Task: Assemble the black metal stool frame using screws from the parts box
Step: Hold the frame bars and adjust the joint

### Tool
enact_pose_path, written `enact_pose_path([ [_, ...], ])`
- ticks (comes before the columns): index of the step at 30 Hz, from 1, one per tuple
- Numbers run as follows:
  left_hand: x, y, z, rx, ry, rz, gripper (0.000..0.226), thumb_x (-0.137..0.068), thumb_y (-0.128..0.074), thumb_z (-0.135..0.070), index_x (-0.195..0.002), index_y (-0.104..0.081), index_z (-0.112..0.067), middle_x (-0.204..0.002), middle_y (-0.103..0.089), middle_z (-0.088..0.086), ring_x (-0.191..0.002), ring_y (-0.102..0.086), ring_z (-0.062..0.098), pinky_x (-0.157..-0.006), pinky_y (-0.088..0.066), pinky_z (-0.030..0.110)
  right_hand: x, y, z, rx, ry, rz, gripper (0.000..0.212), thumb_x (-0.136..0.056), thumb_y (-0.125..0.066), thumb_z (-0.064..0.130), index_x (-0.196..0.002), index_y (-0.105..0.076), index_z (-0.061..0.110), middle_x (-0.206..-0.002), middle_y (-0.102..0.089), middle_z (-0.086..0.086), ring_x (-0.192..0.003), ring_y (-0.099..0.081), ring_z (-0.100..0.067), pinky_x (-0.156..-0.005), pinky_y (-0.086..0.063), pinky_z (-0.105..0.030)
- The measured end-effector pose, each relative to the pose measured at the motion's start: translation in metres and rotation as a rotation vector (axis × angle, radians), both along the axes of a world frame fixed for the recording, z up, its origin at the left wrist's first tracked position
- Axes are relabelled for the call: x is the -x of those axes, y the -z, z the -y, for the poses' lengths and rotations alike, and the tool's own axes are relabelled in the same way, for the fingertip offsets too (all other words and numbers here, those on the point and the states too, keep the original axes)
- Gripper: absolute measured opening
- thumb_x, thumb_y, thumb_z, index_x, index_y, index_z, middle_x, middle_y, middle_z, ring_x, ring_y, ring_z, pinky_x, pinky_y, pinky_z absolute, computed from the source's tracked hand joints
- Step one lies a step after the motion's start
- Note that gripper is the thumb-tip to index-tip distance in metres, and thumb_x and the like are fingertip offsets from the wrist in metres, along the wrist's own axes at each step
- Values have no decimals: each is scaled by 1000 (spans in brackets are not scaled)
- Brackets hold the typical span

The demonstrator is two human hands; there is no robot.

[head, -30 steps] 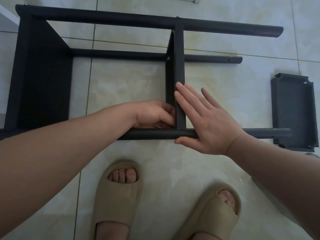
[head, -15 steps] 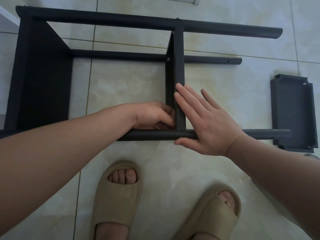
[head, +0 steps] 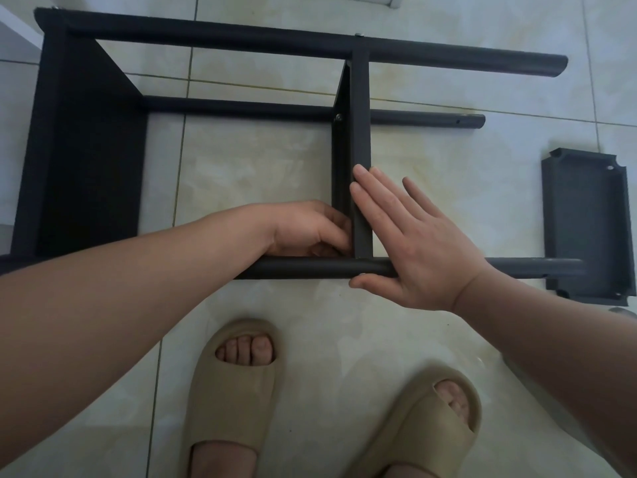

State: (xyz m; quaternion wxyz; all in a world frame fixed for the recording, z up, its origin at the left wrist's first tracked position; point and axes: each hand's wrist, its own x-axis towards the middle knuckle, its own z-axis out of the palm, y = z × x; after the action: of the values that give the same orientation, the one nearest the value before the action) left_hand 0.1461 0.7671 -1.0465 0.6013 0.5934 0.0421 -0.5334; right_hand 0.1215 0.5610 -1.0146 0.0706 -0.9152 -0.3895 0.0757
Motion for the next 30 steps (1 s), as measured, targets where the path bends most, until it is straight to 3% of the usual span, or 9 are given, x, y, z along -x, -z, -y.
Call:
enact_pose_path([
  [4,-2,0,0,70,-25,-41,20,-89,-48,14,-93,-58,-3,-78,-60,12,-65,-61,18,-63,-52,24,0,1,0,-2,-2,5,101,-93,-35,76,-159,-18,2,-169,-10,-13,-157,-8,-28,-123,-21,-56],
  [8,0,-3,2,28,22,18,17,-94,-50,5,-92,-64,-4,-75,-70,5,-66,-69,14,-61,-53,22,0,1,0,-2,1,-2,101,-93,-35,76,-159,-18,2,-169,-9,-13,-157,-7,-28,-122,-21,-56],
  [14,1,1,2,-50,-8,55,23,-93,-56,6,-112,-58,19,-93,-59,25,-79,-58,29,-70,-47,32,0,0,0,-6,-1,0,101,-93,-35,75,-159,-19,1,-169,-10,-13,-156,-8,-28,-122,-22,-57],
  [16,1,-1,3,-12,-22,35,16,-92,-55,9,-106,-60,11,-92,-55,25,-79,-54,29,-69,-45,32,0,0,0,-4,1,-2,101,-93,-36,75,-159,-19,1,-168,-10,-13,-156,-8,-29,-122,-21,-57],
  [20,0,0,2,44,-20,-11,16,-90,-51,10,-91,-62,-1,-77,-65,13,-67,-66,21,-63,-53,27,0,-1,0,1,1,-2,101,-92,-36,76,-159,-19,2,-169,-10,-13,-157,-8,-28,-122,-21,-56],
  [25,-1,2,2,-71,55,95,24,-89,-61,-5,-106,-66,11,-81,-69,10,-68,-66,17,-70,-52,28,0,-1,-1,-4,3,-2,101,-92,-37,75,-159,-20,1,-168,-11,-13,-156,-9,-29,-122,-22,-57],
  [28,-1,2,2,-69,38,71,13,-91,-59,2,-99,-66,9,-67,-66,6,-58,-62,14,-58,-50,22,0,-1,-1,-6,3,4,101,-92,-37,75,-159,-20,1,-168,-11,-14,-156,-10,-29,-122,-22,-57],
  [30,-1,1,2,-52,11,52,10,-91,-58,5,-99,-64,4,-72,-63,14,-64,-61,20,-60,-48,24,1,0,-1,-8,3,3,101,-92,-38,75,-159,-20,1,-168,-11,-13,-156,-10,-29,-122,-23,-57],
])
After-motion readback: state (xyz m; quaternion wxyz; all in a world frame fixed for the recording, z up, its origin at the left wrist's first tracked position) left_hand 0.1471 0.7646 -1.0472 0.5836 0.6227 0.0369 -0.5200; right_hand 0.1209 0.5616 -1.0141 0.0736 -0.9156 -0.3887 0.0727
